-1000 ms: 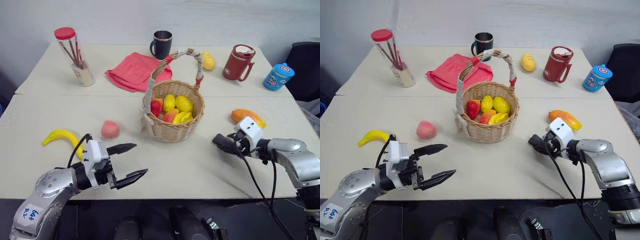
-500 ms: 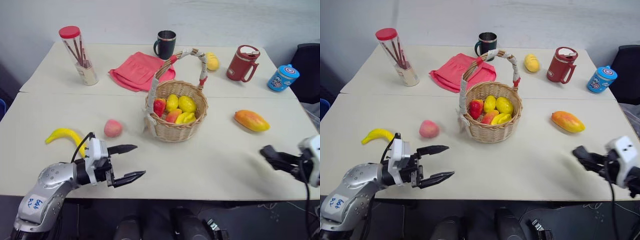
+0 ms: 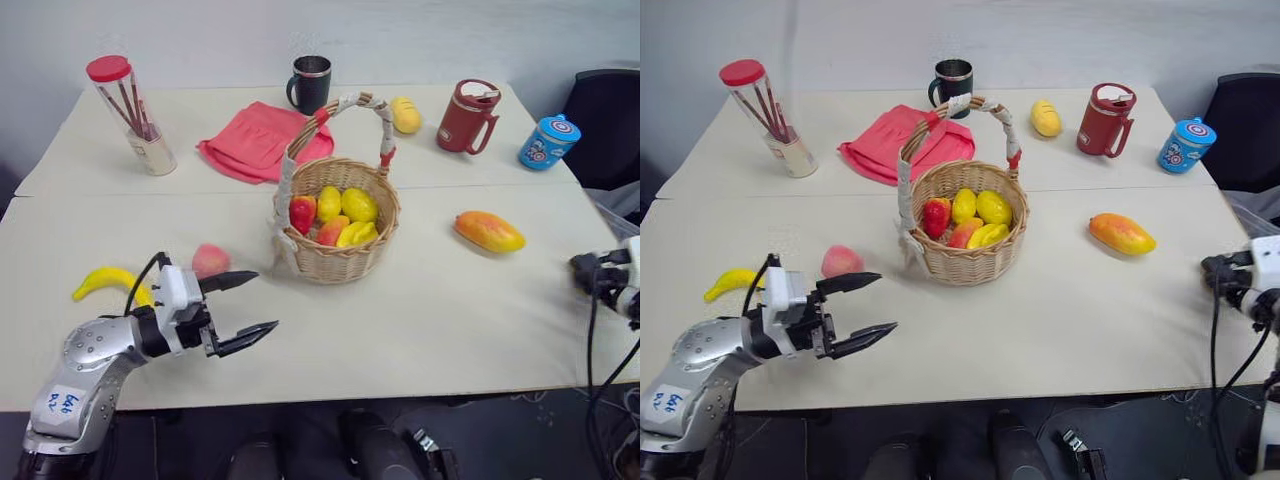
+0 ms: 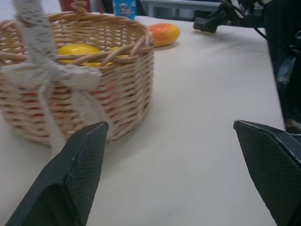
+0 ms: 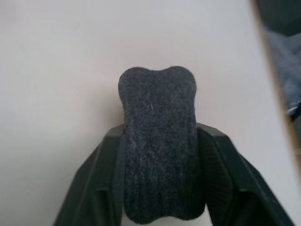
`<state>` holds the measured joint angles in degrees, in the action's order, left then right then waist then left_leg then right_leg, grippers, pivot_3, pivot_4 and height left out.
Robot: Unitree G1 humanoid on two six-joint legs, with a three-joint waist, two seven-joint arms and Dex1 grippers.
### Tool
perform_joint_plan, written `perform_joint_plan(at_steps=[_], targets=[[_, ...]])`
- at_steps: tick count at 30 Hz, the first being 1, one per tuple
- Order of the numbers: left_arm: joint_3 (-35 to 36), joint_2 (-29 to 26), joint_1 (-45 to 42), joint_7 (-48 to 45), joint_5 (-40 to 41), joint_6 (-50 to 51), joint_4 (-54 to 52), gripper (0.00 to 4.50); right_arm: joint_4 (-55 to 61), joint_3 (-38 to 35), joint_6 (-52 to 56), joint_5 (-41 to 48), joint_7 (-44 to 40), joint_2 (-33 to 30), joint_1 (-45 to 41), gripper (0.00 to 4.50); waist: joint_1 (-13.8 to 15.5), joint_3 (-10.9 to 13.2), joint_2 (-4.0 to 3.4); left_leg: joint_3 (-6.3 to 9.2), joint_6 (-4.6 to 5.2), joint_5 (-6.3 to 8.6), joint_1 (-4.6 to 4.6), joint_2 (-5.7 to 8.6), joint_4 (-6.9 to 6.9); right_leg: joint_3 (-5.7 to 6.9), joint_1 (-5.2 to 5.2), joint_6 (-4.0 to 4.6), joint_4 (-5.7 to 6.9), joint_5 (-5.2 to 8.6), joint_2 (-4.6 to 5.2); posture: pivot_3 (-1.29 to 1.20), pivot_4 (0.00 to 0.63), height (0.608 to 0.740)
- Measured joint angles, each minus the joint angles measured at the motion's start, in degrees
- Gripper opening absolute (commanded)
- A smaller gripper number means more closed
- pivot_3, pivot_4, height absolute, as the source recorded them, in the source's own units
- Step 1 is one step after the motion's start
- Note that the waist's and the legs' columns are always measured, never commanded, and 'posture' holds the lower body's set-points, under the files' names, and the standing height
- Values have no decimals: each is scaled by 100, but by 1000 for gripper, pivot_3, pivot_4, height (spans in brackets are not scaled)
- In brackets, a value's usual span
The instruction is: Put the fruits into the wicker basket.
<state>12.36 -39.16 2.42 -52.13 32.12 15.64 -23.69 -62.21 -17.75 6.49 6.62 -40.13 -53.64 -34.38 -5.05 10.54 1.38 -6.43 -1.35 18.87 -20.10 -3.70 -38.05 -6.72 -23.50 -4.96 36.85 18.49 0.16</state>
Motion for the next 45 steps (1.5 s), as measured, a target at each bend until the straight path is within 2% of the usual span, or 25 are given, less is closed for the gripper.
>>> perform_joint_plan(at_steps=[3,4,7,10,13,16,20,25,30,34,38,42,45], targets=[[147,-28,162,6,-19,-4,-1,4500,-217,-1,-585,-10,-78,1,9,4244,-9,1,-1,-26,10,2,1,8,-5,2,-1,-12,0,-6,7,0,150,740],[199,-27,220,8,-21,-4,0,4500,-217,-6,-889,-11,-77,2,51,4465,-12,3,-3,-30,12,3,3,9,-6,2,-1,-16,1,-9,7,0,150,740],[382,-96,507,7,-24,11,-22,4500,104,-269,-2066,291,-410,115,240,4465,-40,3,-3,-31,14,4,9,6,-5,3,1,-22,0,-12,3,0,150,740],[918,-130,1090,37,-2,55,-135,4500,1080,-393,-2854,763,-1109,356,746,4465,-116,4,-1,-20,7,7,8,-6,2,1,1,-21,-1,-11,-2,0,150,740],[1746,136,1836,157,30,-45,-154,4500,2974,-322,-2329,1689,-1982,809,1814,4465,-141,4,1,-3,-3,14,1,-19,6,-5,-1,-14,-2,-6,-5,0,150,740],[2544,629,2515,347,107,-232,-47,4500,4957,344,-1649,2304,-2854,991,2970,4465,-111,4,-1,20,28,36,-3,-17,5,15,4,-8,1,3,5,0,150,740],[3444,1311,3220,670,373,-319,-10,4500,6460,967,-1648,2525,-3203,1529,3489,4465,-111,2,33,30,54,48,1,1,-3,29,18,-10,4,1,26,0,150,740],[4043,1578,3803,1225,254,-244,491,4500,6924,1494,-1977,2519,-3105,2443,3431,4465,-88,-16,83,43,57,49,0,9,-6,43,20,6,2,8,32,0,150,740],[4568,1448,3871,2041,653,713,660,4500,6877,1751,-2090,2481,-3480,2452,3155,4465,22,-35,122,53,58,53,-3,6,-4,58,15,19,2,15,36,0,150,740],[4624,993,3392,2976,1693,1995,189,4500,6799,1791,-2101,2414,-3524,2457,2990,4465,96,-39,128,93,49,47,-3,6,-7,93,28,27,8,18,50,0,150,740],[4166,133,1812,4536,2857,3358,-98,4500,6641,1846,-2130,2298,-3472,2510,2813,4465,196,-36,112,117,29,31,3,6,-7,115,38,40,27,15,50,0,150,740],[3286,-167,608,5709,3077,4302,5,4500,6619,1958,-2154,2187,-3380,2584,2703,4465,139,-35,102,103,13,31,-3,0,-2,117,19,42,36,16,38,0,150,740],[2654,-153,-92,6205,2861,4667,432,4500,6628,2004,-2154,2148,-3288,2676,2630,4465,111,-35,102,99,-37,2,-11,-4,-2,139,-2,50,50,21,37,0,150,740]])
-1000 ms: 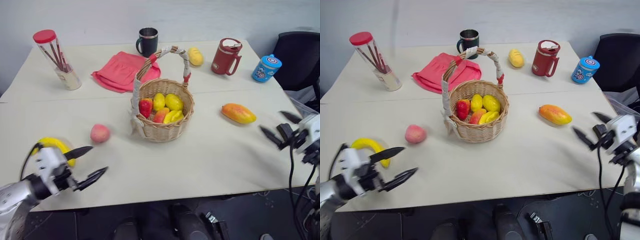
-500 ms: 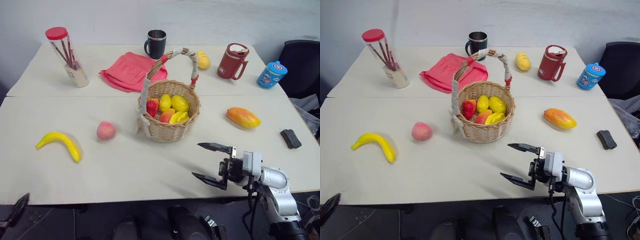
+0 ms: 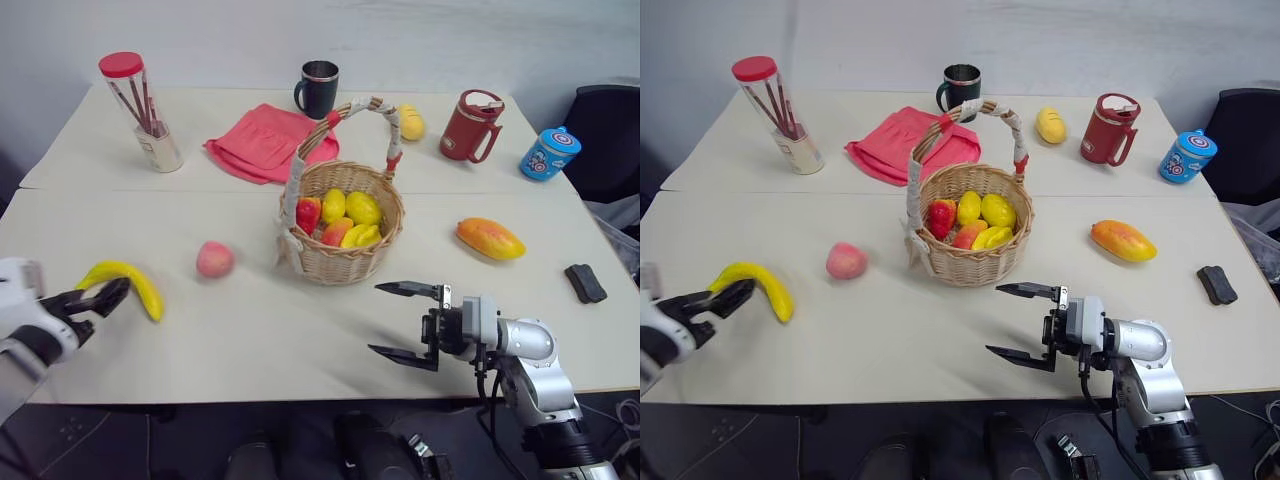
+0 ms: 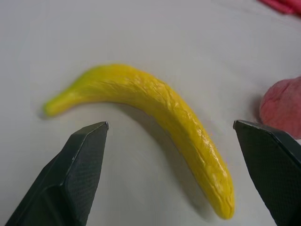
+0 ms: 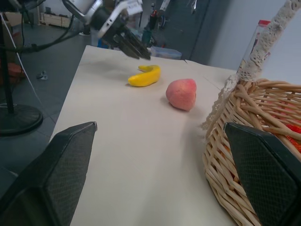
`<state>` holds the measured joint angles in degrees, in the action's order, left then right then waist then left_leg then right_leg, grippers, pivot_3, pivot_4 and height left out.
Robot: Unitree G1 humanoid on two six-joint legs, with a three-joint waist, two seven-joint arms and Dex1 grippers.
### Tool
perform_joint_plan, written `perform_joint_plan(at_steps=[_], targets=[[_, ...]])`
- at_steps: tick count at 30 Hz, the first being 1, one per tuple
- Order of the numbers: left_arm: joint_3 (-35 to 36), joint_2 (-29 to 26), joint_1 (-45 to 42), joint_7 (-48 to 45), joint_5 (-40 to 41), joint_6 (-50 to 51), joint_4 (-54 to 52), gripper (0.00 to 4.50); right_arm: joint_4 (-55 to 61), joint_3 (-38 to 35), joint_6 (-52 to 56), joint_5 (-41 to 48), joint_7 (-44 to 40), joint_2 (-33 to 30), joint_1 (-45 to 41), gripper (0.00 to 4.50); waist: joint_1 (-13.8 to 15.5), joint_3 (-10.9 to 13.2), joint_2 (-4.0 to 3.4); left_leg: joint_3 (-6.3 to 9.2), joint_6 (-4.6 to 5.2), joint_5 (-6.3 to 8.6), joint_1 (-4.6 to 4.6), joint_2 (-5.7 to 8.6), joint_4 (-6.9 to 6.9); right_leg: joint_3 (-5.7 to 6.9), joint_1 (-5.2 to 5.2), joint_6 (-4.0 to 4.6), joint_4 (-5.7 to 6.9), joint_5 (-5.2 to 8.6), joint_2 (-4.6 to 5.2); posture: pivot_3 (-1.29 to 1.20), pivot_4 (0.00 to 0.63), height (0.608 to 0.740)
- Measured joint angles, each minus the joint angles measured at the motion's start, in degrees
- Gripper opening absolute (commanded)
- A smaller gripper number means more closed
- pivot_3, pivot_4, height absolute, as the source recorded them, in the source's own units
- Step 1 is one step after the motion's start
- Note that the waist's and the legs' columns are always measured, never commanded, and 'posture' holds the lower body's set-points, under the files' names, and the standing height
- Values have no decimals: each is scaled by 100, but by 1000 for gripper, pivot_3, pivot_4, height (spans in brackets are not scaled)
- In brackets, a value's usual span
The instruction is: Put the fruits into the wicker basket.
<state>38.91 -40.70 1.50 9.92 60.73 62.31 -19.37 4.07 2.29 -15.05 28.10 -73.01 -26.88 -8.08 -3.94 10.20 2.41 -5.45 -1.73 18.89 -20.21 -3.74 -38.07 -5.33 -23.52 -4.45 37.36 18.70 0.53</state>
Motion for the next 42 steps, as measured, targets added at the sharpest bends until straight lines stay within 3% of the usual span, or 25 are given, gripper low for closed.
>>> perform_joint_plan(at_steps=[3,11,16,18,23,25,27,29,31,33,37,42], targets=[[-453,45,-440,158,-271,224,362,4500,34,13,6,-26,129,68,-34,4465,-3,0,0,3,-11,-7,0,-2,0,9,-2,5,6,3,-1,0,150,740],[-890,233,-823,-206,-609,270,533,1985,50,8,22,-63,385,75,-33,4500,51,0,0,5,-16,-16,8,4,-5,12,0,6,28,3,0,0,150,740],[-722,-45,-342,-1025,-891,-38,624,541,33,-21,32,-65,461,67,-64,4500,24,0,0,0,-17,-17,7,2,-1,11,-4,9,28,5,0,0,150,740],[-507,-158,67,-1706,-1060,-485,620,540,23,-59,40,-65,491,21,-74,4500,25,1,0,2,-17,-17,4,2,-1,15,-6,14,26,7,2,0,150,740],[252,-718,1535,-4455,-1414,-2096,120,540,59,-490,160,-3,695,-286,67,4500,75,2,2,11,-18,-13,0,2,6,22,-4,38,12,21,13,0,150,740],[610,-1072,2237,-5740,-1317,-2303,-368,540,259,-765,232,45,841,-458,276,4500,99,2,2,15,-13,-8,-1,3,10,25,2,107,6,59,19,0,150,740],[674,-1310,2380,-6403,-1012,-2191,-772,540,300,-1007,305,52,964,-602,461,4500,133,6,-5,16,-1,-2,1,9,12,25,6,129,4,71,26,0,150,740],[341,-1491,1739,-6662,-631,-2180,-1247,540,358,-1246,391,49,1106,-703,635,4500,198,10,-13,17,33,12,6,12,8,22,15,124,3,68,26,0,150,740],[-595,-1587,580,-6613,-451,-2266,-1694,540,505,-1414,462,42,1275,-760,729,4500,231,17,-28,14,41,6,10,16,3,13,28,107,1,52,21,0,150,740],[-1656,-1495,-440,-6490,-625,-2289,-1861,540,719,-1596,586,61,1473,-798,914,4500,225,18,-44,11,43,4,12,18,3,4,34,3,0,-5,13,0,150,740],[-3821,-519,-2457,-6114,-1705,-2342,-1322,540,1363,-1845,900,96,1845,-830,1415,4500,217,19,-60,7,37,1,0,31,-8,-9,22,-8,-5,-11,-17,0,150,740],[-4961,318,-3574,-5614,-3021,-2597,-94,540,1885,-1918,1034,85,2286,-752,1671,4500,89,21,-53,8,4,-14,-2,40,-5,-60,-6,-12,1,-13,-46,0,150,740]])
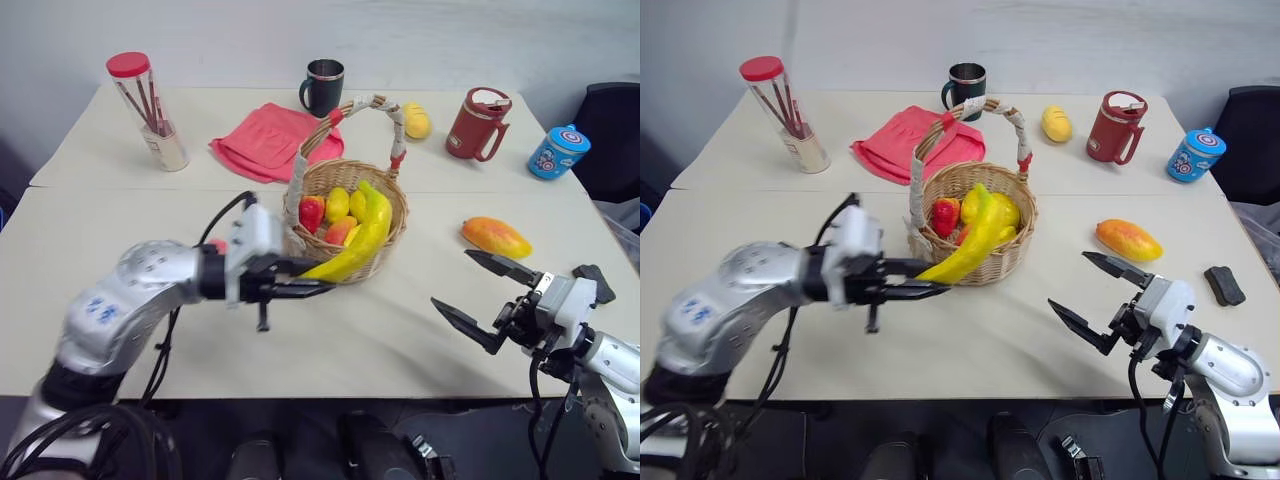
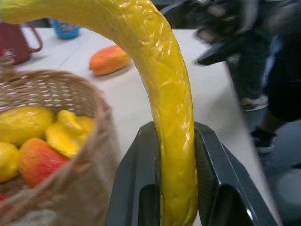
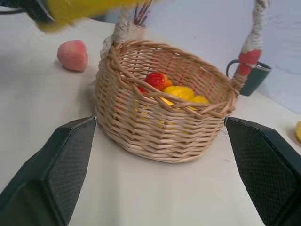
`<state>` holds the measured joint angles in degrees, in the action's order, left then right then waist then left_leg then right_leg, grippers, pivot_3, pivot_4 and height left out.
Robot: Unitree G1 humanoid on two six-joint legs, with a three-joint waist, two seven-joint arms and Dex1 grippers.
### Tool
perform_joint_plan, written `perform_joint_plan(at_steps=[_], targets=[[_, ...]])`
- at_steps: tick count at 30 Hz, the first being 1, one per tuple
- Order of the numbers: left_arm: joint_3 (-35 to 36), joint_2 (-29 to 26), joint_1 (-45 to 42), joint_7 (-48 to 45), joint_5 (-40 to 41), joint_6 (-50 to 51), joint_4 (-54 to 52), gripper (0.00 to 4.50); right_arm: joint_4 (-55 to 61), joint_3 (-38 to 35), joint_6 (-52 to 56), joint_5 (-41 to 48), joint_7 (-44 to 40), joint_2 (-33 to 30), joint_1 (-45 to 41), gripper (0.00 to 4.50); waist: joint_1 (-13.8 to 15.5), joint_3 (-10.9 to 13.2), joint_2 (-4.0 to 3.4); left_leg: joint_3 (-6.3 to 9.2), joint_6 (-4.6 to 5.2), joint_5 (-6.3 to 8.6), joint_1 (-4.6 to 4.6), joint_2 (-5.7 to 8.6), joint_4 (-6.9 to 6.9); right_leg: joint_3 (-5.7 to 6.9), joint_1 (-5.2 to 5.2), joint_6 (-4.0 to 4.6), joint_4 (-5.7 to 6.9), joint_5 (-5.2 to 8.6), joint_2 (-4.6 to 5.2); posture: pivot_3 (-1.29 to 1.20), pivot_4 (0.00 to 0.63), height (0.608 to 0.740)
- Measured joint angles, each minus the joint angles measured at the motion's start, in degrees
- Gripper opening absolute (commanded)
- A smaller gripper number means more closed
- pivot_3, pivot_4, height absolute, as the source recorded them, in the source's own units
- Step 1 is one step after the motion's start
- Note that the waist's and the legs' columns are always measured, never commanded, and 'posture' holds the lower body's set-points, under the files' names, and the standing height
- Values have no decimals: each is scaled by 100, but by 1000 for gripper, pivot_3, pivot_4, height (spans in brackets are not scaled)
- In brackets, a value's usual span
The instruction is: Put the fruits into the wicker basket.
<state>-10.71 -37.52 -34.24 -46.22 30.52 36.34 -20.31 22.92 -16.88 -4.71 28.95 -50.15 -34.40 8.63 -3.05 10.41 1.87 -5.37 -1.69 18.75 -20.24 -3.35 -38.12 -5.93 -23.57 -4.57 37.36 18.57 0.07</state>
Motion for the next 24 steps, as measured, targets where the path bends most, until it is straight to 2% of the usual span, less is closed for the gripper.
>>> perform_joint_plan(at_steps=[5,7,9,13,18,24], targets=[[-231,424,-438,301,-664,-82,649,540,321,-25,196,55,624,412,197,4500,-13,0,0,-10,-3,1,3,-30,-1,-22,-4,-3,5,-1,-10,0,150,740],[-340,646,-453,351,-819,-87,803,1255,383,-27,299,140,867,586,214,4500,-3,1,0,-11,-2,0,2,-29,-7,-24,-4,-6,6,-2,-9,0,150,740],[-362,805,-455,393,-880,-81,840,1768,396,-27,367,206,1028,698,209,4500,2,1,0,-11,0,-1,3,-28,-9,-26,-3,-8,7,-3,-8,0,150,740],[-280,875,-406,400,-965,-275,894,3019,324,-63,342,261,1032,745,204,4500,-5,1,0,-14,0,-1,4,-30,-6,-29,-4,-8,7,-3,-12,0,150,740],[473,342,550,257,-901,-585,284,3019,-110,-133,177,317,654,745,147,4500,-48,3,-4,-16,-9,1,12,-42,7,-47,-9,-6,12,-2,-26,0,150,740],[2210,-229,2564,-555,-261,-1436,-619,3019,-607,22,-41,344,-81,610,-215,4500,-29,4,-6,-14,-1,4,13,-38,2,-40,-10,-4,13,-2,-10,0,150,740]])
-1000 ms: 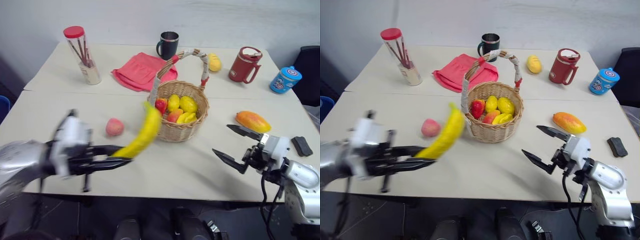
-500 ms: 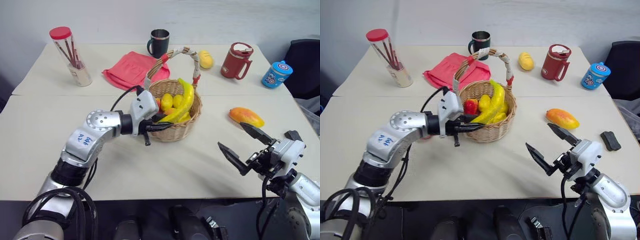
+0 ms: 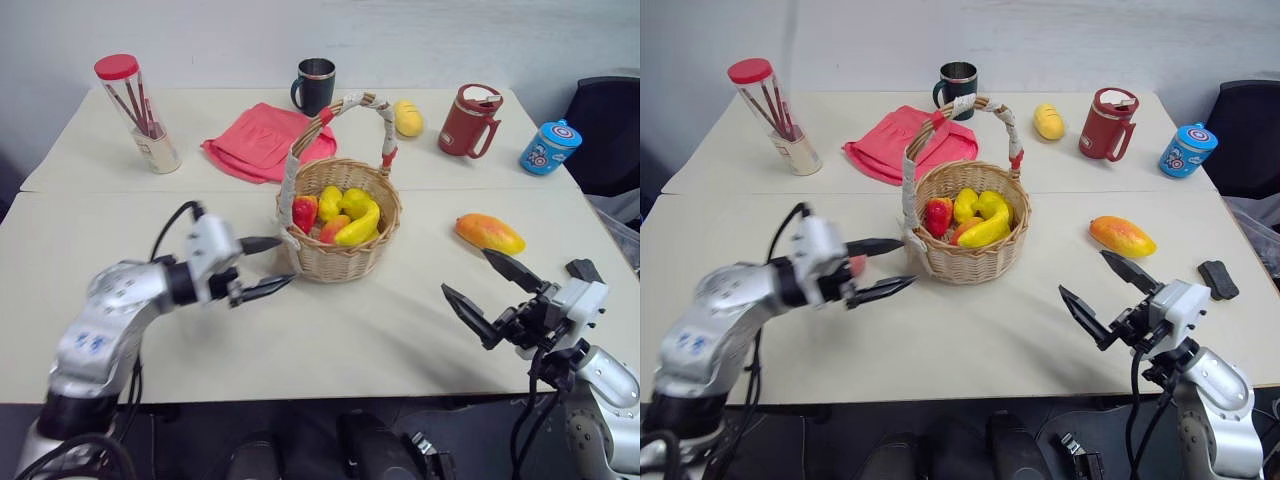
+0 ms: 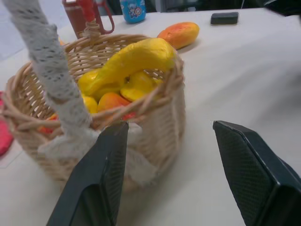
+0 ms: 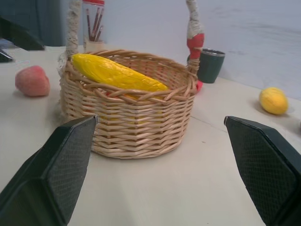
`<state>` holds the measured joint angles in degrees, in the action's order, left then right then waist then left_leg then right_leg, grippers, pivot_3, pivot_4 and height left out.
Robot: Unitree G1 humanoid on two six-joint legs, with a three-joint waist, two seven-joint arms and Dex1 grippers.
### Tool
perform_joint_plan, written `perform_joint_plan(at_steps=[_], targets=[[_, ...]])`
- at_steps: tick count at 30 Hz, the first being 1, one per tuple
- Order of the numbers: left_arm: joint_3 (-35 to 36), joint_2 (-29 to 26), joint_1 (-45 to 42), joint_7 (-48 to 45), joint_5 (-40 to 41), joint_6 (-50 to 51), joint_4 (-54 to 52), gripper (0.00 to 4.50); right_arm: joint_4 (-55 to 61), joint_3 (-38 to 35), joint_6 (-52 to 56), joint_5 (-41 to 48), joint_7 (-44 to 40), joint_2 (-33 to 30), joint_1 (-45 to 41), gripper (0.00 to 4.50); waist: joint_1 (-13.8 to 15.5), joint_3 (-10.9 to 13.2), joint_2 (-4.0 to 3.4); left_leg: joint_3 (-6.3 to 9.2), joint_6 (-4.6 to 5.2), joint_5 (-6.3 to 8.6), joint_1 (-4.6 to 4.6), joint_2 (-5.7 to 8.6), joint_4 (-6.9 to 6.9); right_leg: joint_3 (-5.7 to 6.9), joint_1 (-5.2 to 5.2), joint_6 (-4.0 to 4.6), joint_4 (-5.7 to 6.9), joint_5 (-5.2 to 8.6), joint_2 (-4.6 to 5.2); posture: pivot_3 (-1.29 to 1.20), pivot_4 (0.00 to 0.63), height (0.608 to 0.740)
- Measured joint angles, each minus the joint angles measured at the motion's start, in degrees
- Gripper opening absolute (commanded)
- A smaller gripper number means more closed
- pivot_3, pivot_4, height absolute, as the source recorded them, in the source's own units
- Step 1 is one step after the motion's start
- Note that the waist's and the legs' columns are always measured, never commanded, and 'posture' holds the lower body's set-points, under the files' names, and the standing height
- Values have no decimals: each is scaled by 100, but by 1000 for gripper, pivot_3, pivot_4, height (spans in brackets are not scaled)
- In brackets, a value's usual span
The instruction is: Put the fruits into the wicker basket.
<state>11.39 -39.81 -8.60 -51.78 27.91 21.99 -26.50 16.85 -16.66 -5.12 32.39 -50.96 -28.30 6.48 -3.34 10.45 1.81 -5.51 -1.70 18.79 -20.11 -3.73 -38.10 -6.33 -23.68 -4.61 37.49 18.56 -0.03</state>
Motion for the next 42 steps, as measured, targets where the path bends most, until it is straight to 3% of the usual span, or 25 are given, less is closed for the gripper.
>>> perform_joint_plan(at_steps=[4,7,12,16,21,26,30,36,39,42], targets=[[1936,41,1904,-222,213,-218,248,3836,-304,280,-155,14,-748,-194,-328,4500,-90,5,5,-2,38,24,10,-4,3,19,2,8,-2,5,12,0,150,740],[3259,344,2917,-168,219,-567,1190,4457,-385,557,-182,97,-1178,-197,-622,4500,-135,6,7,4,46,29,9,-1,3,29,4,13,-3,7,17,0,150,740],[4451,562,3747,75,275,-741,2513,4457,-202,1020,-139,184,-1592,-197,-861,4500,-80,9,43,23,61,42,-4,17,0,58,7,16,-13,9,50,0,150,740],[4817,464,3820,180,611,-516,2678,4457,237,1182,35,252,-1507,-197,-1117,4500,-1,-12,86,32,61,44,-5,16,0,68,11,21,-16,12,65,0,150,740],[4037,-125,3257,38,930,105,2008,4457,403,1256,196,225,-1361,-203,-1282,4500,60,-18,96,28,40,29,-12,-5,12,139,21,45,-15,25,116,0,150,740],[2195,-1233,1456,226,614,758,1819,4457,432,1454,277,71,-1315,-243,-1487,4500,44,-16,82,2,37,1,-18,7,43,170,22,41,-15,22,153,0,150,740],[797,-901,-542,458,245,987,2631,4457,443,1545,269,-103,-1161,-234,-1444,4500,20,-21,63,-16,24,-7,-31,-5,54,250,-1,34,-21,19,148,0,150,740],[-394,-460,-1736,155,-350,692,3823,4457,528,1597,269,-351,-761,-222,-1229,4500,11,-20,63,-36,-11,-18,-60,-14,39,292,-38,36,-5,21,144,0,150,740],[-849,-402,-2108,-37,-808,336,4451,3920,577,1625,268,-418,-633,-221,-1200,4500,17,-20,63,-55,1,-13,-57,-9,5,297,-38,26,-3,16,146,0,150,740],[-988,-283,-2206,-162,-1011,56,4853,2989,605,1623,268,-462,-489,-217,-1160,4500,26,-19,65,-63,16,-19,-52,-2,-8,293,-36,12,15,8,154,0,150,740]])
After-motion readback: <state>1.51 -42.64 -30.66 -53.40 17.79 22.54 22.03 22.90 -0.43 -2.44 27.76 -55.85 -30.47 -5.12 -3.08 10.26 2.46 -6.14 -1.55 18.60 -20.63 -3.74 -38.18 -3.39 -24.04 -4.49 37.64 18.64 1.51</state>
